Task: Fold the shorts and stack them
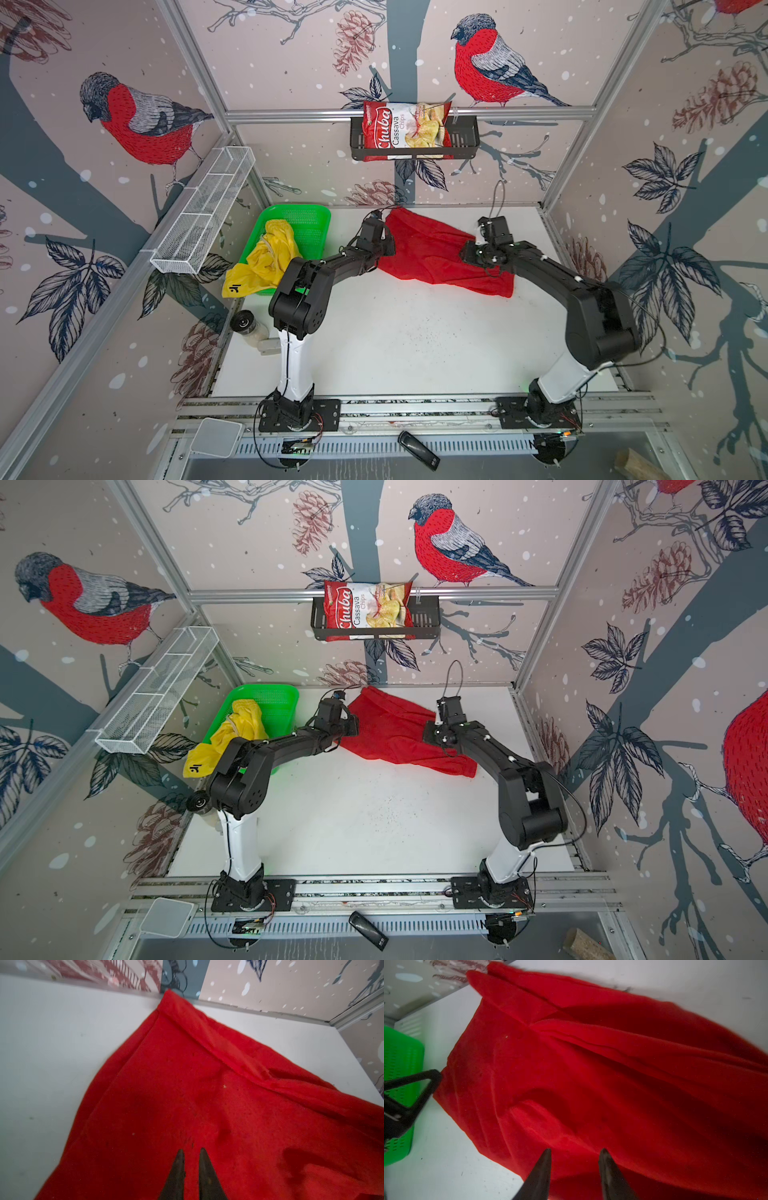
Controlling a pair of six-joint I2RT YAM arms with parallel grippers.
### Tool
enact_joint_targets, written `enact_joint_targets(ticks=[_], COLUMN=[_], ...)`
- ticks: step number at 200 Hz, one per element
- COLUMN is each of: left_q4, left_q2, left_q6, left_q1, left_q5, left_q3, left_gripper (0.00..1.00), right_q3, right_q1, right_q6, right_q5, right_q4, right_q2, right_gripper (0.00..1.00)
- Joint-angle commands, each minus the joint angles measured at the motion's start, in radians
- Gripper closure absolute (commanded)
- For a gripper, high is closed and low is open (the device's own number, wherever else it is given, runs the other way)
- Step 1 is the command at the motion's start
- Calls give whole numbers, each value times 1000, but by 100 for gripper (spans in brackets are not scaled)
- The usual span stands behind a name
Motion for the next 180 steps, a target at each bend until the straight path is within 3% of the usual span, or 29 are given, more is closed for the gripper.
enact_joint_targets(ticks=[1,57,112,158,180], left_q4=[-4,-49,-40,-38,-38], left_q2=[29,64,19,-8,-39], left_q6=[-14,-23,-38,-53,-69], left_q1=[4,19,35,37,37], left_q5=[-12,-55,-85,-81,-64], left_q3=[-2,-66,-173,-228,-248], left_gripper=[91,100,100,100,100], right_q3=[90,373,558,756,711], right_q1=[40,60,-45,-169,-190], right_q6=[-33,-46,-40,-40,-70], right_q5=[-24,-66,-61,-76,-78], right_q4=[82,68,68,18,-3], right_q2=[115,422,606,687,613], right_gripper=[61,62,62,61,61])
